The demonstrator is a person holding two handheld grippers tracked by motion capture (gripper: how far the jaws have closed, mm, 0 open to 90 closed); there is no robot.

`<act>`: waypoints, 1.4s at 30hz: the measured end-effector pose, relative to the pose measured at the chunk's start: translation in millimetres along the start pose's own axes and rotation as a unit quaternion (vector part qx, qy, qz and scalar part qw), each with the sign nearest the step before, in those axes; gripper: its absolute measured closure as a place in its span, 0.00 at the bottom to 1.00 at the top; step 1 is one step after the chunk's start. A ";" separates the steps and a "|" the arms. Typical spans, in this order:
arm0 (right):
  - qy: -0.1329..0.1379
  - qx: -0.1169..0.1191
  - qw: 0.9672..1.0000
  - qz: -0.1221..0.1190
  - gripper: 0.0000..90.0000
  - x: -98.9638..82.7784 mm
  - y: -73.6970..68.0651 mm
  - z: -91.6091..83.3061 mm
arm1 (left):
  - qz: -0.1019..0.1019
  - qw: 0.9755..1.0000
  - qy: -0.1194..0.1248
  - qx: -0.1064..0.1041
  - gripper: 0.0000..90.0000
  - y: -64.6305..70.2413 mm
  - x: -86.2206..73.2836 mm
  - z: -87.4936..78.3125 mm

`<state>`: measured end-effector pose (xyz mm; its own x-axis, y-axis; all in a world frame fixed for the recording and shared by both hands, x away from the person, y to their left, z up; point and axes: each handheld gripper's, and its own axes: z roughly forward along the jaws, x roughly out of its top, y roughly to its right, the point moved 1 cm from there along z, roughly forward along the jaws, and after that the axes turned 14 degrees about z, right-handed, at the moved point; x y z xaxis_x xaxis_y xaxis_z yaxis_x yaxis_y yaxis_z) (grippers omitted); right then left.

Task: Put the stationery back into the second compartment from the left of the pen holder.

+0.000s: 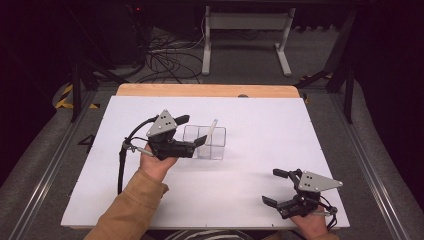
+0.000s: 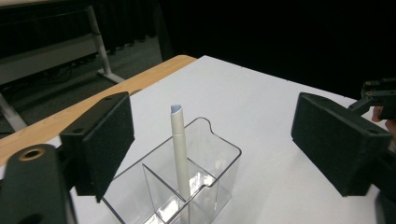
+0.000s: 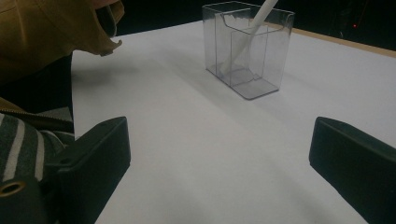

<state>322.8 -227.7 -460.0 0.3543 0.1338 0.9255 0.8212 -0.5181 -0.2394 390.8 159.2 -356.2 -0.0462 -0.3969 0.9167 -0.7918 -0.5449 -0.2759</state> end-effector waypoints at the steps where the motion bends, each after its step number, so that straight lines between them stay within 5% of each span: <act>1: 0.001 -0.001 1.000 0.000 0.07 0.1 0.1 -0.3 | -0.002 1.000 -0.002 -0.001 0.14 0.2 0.1 -1.1; 7: 0.001 0.000 1.000 0.000 0.07 0.2 0.1 -0.8 | -0.014 1.000 0.011 -0.017 0.08 0.6 -0.1 -13.6; 17: 0.005 -0.005 1.000 0.002 0.07 0.7 1.0 -1.6 | 0.003 1.000 0.017 -0.002 0.01 6.8 -10.9 -43.7; 20: 0.004 -0.006 1.000 0.001 0.07 0.8 1.0 -1.6 | -0.002 0.999 0.035 0.002 0.00 9.7 -17.9 -54.5; 34: 0.006 -0.014 1.000 -0.002 0.07 1.8 1.7 -2.8 | -0.020 1.000 0.011 0.001 0.01 20.3 -60.5 -90.5; 39: 0.005 -0.017 1.000 -0.003 0.07 2.2 2.6 -3.0 | -0.045 0.999 0.011 -0.006 0.00 22.2 -80.6 -100.5; 42: 0.005 -0.018 1.000 -0.004 0.07 2.3 2.9 -3.1 | -0.029 1.000 -0.006 0.004 0.01 24.5 -92.9 -103.4</act>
<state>324.6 -231.6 -457.7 0.3440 0.1300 0.9299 0.8069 -0.5474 -0.2220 312.8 259.1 -418.2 0.0067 -0.3724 0.9280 -0.7879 -0.5734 -0.2245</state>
